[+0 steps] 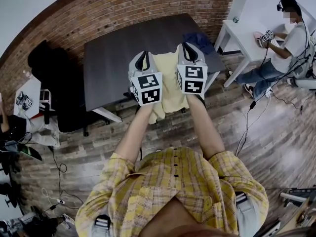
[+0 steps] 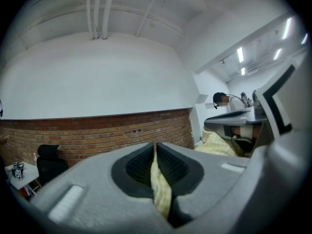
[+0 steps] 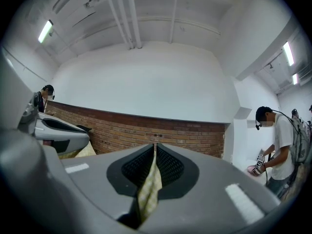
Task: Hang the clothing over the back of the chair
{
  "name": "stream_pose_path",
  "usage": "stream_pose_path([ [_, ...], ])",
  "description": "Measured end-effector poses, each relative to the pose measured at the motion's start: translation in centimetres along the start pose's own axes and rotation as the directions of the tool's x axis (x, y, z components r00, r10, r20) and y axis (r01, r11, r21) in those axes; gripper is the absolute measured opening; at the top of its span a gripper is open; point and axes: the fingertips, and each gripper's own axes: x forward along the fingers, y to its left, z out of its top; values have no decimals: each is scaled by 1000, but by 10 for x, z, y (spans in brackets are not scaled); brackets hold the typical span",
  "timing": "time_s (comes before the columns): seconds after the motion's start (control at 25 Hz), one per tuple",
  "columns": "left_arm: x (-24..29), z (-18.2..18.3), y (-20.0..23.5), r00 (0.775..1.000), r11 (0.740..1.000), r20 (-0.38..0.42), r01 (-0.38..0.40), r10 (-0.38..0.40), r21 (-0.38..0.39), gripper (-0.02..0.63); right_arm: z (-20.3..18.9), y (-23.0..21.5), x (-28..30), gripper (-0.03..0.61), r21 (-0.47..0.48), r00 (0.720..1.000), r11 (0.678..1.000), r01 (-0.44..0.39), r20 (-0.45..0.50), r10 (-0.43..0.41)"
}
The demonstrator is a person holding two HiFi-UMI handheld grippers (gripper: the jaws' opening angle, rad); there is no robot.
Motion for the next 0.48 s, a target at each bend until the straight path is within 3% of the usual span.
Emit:
stream_pose_path([
  [0.24, 8, -9, -2, 999, 1000, -31, 9, -9, -2, 20, -3, 0, 6, 29, -4, 1000, 1000, -5, -16, 5],
  [0.48, 7, -3, 3, 1000, 1000, -5, 23, -23, -17, 141, -1, 0, 4, 55, 0, 1000, 1000, -1, -6, 1],
])
